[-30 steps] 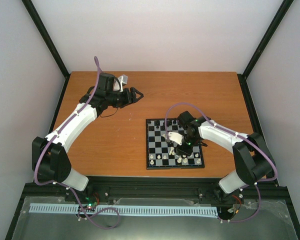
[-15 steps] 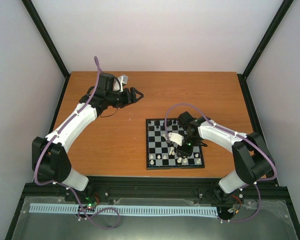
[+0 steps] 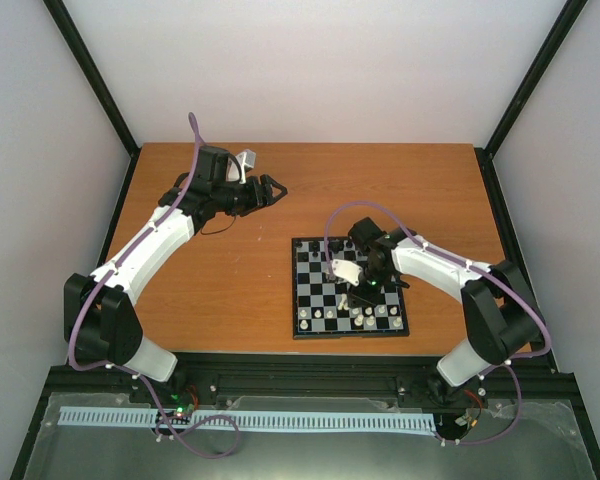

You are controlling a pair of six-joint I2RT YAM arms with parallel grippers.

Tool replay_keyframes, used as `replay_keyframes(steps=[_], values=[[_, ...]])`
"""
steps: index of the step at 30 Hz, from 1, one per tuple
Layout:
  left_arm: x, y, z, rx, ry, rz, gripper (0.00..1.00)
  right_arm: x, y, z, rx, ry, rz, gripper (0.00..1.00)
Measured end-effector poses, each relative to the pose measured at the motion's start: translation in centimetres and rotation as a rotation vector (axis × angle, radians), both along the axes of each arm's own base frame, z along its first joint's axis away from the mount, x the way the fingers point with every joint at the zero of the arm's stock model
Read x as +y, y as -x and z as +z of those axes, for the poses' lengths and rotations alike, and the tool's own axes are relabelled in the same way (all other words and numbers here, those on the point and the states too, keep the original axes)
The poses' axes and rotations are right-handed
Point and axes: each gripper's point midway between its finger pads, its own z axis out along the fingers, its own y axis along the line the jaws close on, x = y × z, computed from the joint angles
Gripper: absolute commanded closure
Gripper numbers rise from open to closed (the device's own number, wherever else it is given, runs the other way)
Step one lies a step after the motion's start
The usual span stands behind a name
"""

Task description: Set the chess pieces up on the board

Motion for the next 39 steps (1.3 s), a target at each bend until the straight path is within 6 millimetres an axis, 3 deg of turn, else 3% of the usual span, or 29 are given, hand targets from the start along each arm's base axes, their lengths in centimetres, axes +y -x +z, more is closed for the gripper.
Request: replay_keyframes(steps=[14,30,34,39], values=[[0.0,0.0,0.0,0.0,0.0,-0.001,0.27,1.0,0.7,-1.5,0.027,0.033,0.032,0.84],[0.0,0.0,0.0,0.0,0.001,0.0,0.27,1.8,1.5,-1.5,0.033,0.028,0.067,0.88],[0.0,0.0,0.0,0.0,0.001,-0.001,0.27,1.8,1.5,-1.5,0.033,0.028,0.071,0.86],[0.0,0.0,0.0,0.0,0.001,-0.001,0.27,1.7,1.8,-1.5,0.042,0.033,0.074,0.69]])
